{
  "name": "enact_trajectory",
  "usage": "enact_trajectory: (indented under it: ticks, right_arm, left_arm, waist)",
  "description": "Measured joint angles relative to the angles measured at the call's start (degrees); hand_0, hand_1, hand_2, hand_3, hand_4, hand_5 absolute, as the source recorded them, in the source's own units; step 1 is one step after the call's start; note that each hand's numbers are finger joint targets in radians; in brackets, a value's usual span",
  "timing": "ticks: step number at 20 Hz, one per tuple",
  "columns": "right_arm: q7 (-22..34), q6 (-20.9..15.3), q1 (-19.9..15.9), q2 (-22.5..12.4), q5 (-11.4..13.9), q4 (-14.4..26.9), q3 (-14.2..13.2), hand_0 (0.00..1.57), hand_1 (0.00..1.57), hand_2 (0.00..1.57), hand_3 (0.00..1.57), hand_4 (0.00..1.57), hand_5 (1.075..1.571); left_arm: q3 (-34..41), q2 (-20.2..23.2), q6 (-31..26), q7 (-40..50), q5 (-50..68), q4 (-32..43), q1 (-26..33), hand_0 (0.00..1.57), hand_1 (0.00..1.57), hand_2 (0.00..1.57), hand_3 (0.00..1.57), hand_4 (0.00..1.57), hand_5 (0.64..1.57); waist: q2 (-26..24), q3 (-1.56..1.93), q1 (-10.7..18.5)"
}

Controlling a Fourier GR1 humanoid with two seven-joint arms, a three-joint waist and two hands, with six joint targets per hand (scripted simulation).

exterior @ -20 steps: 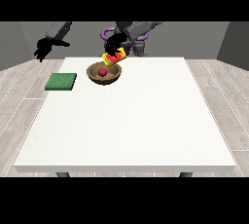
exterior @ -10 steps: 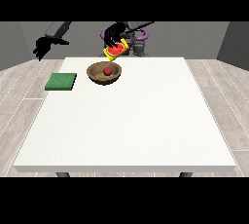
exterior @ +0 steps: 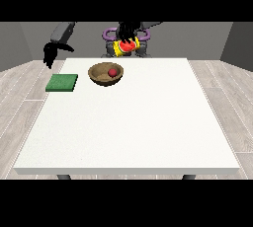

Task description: Pick the cup and pour the ball into the bowl, then pick the bowl and place it on the pad

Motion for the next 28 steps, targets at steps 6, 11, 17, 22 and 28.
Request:
enact_trajectory:
  ticks: [6,11,17,22,28]
  right_arm:
    - [0.5,-2.5,0.4,1.5,-0.7,-1.0,-0.6,0.00,0.00,0.00,0.00,0.30,1.559]
    - [-0.5,-4.1,-0.1,3.7,-0.8,-2.7,-0.3,0.00,0.00,0.00,0.00,0.31,1.569]
    - [-0.3,-4.4,-1.8,7.2,-1.0,-5.8,1.4,0.00,0.00,0.00,0.00,0.42,1.566]
    - [1.6,-6.0,-1.4,11.2,0.3,-8.7,4.6,0.00,0.00,0.00,0.00,0.18,1.544]
    - [2.7,-7.1,0.3,12.9,1.7,-8.5,6.9,0.00,0.00,0.00,0.00,0.03,1.542]
  left_arm:
    - [13.5,3.6,6.6,-5.1,15.3,-4.5,5.7,1.27,1.27,1.57,1.57,0.97,1.554]
    - [23.4,2.0,8.2,-11.8,31.5,-6.7,8.9,1.08,1.08,1.09,0.91,0.82,1.549]
    - [32.5,-0.3,9.0,-21.9,48.7,-6.3,11.5,0.00,0.00,0.00,0.00,0.40,1.548]
    - [37.4,-0.7,6.8,-29.0,60.0,-3.0,14.3,0.00,0.00,0.00,0.00,0.00,1.520]
    - [38.3,-0.7,4.8,-32.2,64.0,0.1,16.9,0.00,0.00,0.00,0.00,0.00,1.533]
  waist:
    - [1.2,-0.09,3.4]
    - [5.7,-0.15,3.8]
    - [11.5,-0.15,1.1]
    - [11.6,-0.05,-2.3]
    - [8.4,0.07,-3.6]
